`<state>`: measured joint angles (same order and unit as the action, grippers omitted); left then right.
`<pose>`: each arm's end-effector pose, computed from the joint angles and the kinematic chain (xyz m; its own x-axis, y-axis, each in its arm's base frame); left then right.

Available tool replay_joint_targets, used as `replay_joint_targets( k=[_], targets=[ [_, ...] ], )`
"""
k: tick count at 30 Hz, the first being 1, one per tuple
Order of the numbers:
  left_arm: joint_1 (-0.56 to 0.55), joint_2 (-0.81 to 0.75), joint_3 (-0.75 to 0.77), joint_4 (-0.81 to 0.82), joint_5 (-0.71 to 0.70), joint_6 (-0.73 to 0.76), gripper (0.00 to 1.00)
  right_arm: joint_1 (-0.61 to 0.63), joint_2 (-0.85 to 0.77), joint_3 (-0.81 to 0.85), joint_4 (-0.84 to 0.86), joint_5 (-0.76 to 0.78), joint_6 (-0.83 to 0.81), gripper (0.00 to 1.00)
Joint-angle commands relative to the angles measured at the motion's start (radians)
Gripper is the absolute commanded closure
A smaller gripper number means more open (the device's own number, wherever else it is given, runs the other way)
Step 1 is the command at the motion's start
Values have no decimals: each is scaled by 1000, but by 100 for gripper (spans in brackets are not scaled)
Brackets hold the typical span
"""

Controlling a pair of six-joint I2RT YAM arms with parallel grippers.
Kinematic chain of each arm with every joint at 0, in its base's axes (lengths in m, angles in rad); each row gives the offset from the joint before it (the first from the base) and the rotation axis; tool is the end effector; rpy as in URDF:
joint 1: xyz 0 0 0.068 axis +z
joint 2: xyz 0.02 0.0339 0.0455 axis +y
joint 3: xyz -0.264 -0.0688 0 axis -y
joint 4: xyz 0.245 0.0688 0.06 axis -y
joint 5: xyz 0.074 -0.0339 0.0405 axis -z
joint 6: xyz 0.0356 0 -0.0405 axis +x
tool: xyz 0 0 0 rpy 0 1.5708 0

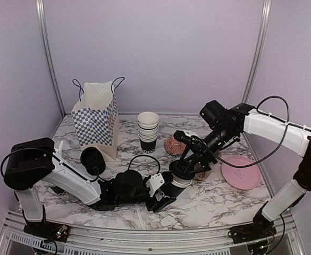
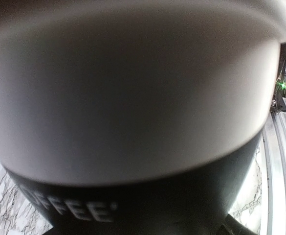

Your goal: Pack the takeout coffee

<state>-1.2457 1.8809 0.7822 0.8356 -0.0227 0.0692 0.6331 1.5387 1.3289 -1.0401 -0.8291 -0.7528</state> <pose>0.1193 -0.3515 0.1455 -0.0178 0.2694 -0.9629 0.9439 0.3222 0.0727 0.2220 0.1954 0.2920 -0.1569 -0.6880 -0.7085 -0.9516 -0.0868 0.2950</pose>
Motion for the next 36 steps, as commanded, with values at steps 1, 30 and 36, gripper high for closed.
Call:
replay_joint_targets(
  k=[1,30,36],
  targets=[
    [-4,20,-18,131,13,7,26,-18,-29,14,44,-44,26,32],
    [-2,47,6,166,10,-27,25,66,-56,-79,106,42,56,32],
    [0,64,10,170,-23,-32,23,75,-54,-85,99,130,49,32]
  ],
)
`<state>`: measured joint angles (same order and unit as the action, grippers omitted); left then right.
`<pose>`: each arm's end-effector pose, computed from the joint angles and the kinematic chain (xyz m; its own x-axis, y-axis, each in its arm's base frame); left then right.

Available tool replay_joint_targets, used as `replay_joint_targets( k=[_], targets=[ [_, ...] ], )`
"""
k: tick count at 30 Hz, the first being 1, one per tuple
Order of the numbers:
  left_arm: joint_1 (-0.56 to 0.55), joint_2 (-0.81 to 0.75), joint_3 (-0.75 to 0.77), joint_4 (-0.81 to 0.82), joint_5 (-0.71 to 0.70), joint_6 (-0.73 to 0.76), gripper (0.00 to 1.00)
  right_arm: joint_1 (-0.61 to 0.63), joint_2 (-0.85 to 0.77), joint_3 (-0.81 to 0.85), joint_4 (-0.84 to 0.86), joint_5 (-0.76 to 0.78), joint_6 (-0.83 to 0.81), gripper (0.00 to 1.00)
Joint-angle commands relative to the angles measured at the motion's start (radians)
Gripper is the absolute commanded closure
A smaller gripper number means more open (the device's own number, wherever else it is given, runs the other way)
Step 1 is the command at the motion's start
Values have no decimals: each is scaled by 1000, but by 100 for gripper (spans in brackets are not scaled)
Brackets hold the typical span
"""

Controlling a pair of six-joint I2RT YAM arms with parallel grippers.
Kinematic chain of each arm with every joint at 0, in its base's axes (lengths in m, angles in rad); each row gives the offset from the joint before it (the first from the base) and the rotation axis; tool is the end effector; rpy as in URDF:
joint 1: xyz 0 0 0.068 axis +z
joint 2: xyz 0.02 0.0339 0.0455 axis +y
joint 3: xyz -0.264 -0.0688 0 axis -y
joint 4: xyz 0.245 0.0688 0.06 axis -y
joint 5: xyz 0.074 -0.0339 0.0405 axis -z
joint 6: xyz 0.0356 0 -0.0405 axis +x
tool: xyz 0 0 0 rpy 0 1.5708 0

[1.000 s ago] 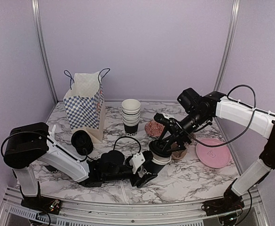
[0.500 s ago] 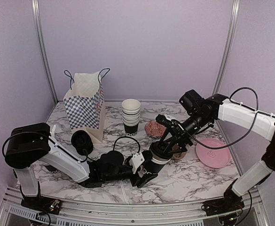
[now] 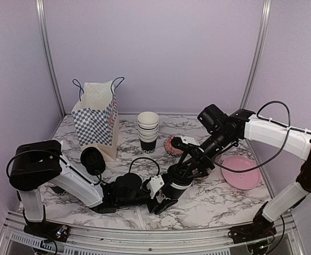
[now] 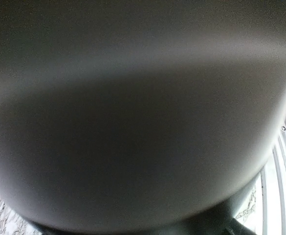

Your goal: Pack the takeout coffee

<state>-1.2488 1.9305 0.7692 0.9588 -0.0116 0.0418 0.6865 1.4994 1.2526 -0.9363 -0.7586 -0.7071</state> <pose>0.1184 -0.3536 0.1377 -0.0241 0.2043 -0.9786 0.9468 0.3190 0.0433 0.2097 0.2035 0.2827 -0.1149 -0.7037 -0.7011 -0.9678 -0.0797 0.2386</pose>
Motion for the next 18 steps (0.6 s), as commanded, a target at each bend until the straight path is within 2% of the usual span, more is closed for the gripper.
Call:
replay_joint_targets(
  k=[1,4,9,18],
  targets=[
    [3,25,28,47,-50,-4,22,22,-17,-13,-1,79,2,32],
    [8,76,59,48,-117,-9,20,24,-16,-31,16,98,-1,32],
    [11,146,77,115,-149,-5,19,34,2,-57,46,99,16,33],
    [11,130,37,136,-139,-22,20,27,-6,-57,50,93,19,33]
  ],
)
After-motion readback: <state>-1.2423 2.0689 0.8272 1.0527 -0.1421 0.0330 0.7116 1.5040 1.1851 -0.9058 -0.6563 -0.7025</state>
